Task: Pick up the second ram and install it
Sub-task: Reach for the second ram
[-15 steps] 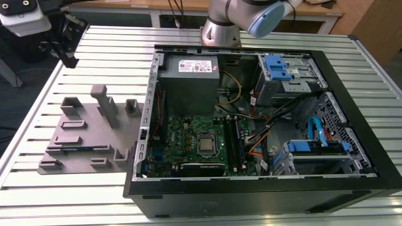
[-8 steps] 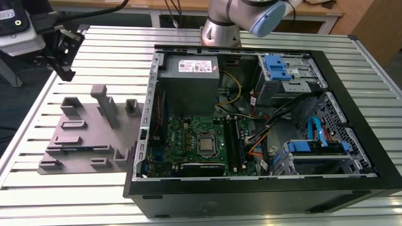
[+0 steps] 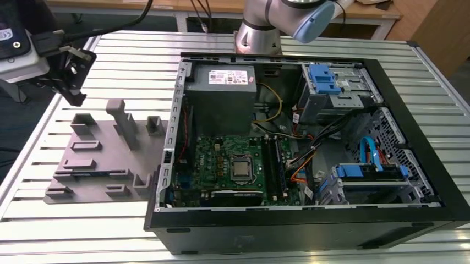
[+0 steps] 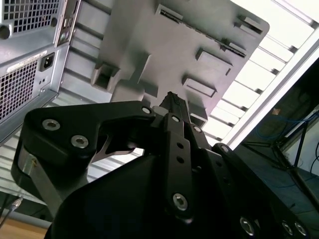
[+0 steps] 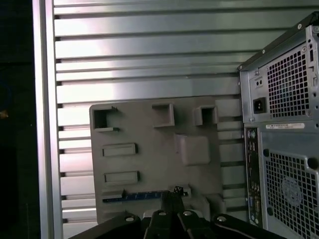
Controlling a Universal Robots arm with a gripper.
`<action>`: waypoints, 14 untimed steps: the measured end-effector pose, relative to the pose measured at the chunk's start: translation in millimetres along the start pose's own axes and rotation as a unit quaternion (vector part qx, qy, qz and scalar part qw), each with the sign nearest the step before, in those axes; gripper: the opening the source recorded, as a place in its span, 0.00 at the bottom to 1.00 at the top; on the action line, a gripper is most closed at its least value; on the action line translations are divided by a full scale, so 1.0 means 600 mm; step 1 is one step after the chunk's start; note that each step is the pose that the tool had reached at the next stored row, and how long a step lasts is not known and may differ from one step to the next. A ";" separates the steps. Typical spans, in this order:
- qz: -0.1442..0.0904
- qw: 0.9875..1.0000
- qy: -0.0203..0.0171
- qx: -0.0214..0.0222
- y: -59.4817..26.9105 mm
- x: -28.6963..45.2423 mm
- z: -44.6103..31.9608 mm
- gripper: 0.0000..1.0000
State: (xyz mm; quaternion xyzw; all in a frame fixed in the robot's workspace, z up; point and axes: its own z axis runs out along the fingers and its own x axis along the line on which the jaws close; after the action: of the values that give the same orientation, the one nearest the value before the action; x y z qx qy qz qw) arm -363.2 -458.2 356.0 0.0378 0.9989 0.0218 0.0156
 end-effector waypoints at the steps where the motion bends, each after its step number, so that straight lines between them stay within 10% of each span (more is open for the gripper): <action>1: 0.000 1.000 0.000 0.000 -0.003 0.000 0.002 0.07; 14: 0.000 1.000 0.000 0.000 -0.033 0.004 0.025 0.07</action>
State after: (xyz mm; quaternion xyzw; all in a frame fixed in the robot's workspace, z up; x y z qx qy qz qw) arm -366.6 -477.3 340.3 0.0377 0.9989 0.0218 0.0156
